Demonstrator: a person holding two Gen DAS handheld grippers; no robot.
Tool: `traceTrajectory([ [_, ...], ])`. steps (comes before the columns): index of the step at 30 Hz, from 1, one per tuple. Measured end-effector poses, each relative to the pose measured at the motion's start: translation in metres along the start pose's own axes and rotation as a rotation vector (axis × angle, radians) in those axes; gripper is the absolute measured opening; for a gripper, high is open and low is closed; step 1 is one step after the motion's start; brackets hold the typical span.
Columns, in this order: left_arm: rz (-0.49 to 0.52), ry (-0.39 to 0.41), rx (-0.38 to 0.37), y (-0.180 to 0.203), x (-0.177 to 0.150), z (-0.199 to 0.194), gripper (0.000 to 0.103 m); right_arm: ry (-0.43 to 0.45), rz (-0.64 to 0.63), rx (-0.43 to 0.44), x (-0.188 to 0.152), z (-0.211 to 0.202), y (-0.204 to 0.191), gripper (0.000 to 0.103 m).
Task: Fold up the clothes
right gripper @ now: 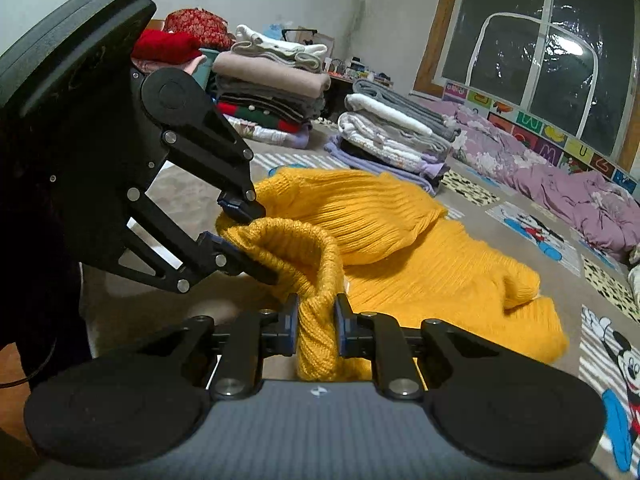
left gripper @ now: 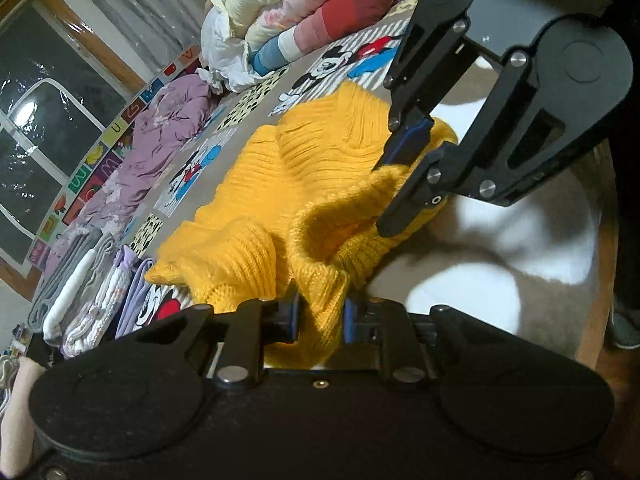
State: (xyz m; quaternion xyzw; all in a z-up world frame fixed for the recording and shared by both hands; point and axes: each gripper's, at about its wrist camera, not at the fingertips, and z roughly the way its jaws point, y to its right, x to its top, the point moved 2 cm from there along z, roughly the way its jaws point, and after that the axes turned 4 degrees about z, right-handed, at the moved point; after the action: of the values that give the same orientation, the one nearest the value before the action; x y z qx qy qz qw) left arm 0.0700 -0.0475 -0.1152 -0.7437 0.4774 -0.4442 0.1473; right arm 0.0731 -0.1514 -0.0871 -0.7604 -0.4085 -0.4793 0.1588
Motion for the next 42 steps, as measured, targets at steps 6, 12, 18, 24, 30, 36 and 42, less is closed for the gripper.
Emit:
traceTrajectory([
  [6,0.026,-0.016,-0.005,0.016,-0.006,-0.004,0.018,-0.046,0.000,-0.008,-0.010,0.000,-0.013,0.017],
  [12,0.100,-0.046,0.008,0.035,-0.014,-0.005,0.018,-0.089,-0.029,-0.010,-0.019,0.003,-0.024,0.016],
  [18,0.168,-0.071,0.020,0.050,-0.025,-0.009,0.019,-0.129,-0.070,-0.002,-0.026,0.004,-0.033,0.016],
  [24,0.222,-0.085,0.035,0.060,-0.033,-0.018,0.021,-0.142,-0.083,-0.009,-0.032,-0.005,-0.037,0.017],
  [30,0.203,-0.103,0.015,0.061,-0.040,-0.032,0.023,-0.134,-0.047,-0.017,-0.034,-0.018,-0.034,0.020],
  [36,0.056,-0.095,-0.031,0.035,-0.043,-0.065,0.045,-0.126,-0.011,-0.025,-0.037,-0.032,-0.031,0.021],
  [42,-0.235,0.055,0.022,0.003,-0.018,-0.069,0.036,0.018,0.121,-0.103,-0.019,-0.041,-0.012,0.021],
])
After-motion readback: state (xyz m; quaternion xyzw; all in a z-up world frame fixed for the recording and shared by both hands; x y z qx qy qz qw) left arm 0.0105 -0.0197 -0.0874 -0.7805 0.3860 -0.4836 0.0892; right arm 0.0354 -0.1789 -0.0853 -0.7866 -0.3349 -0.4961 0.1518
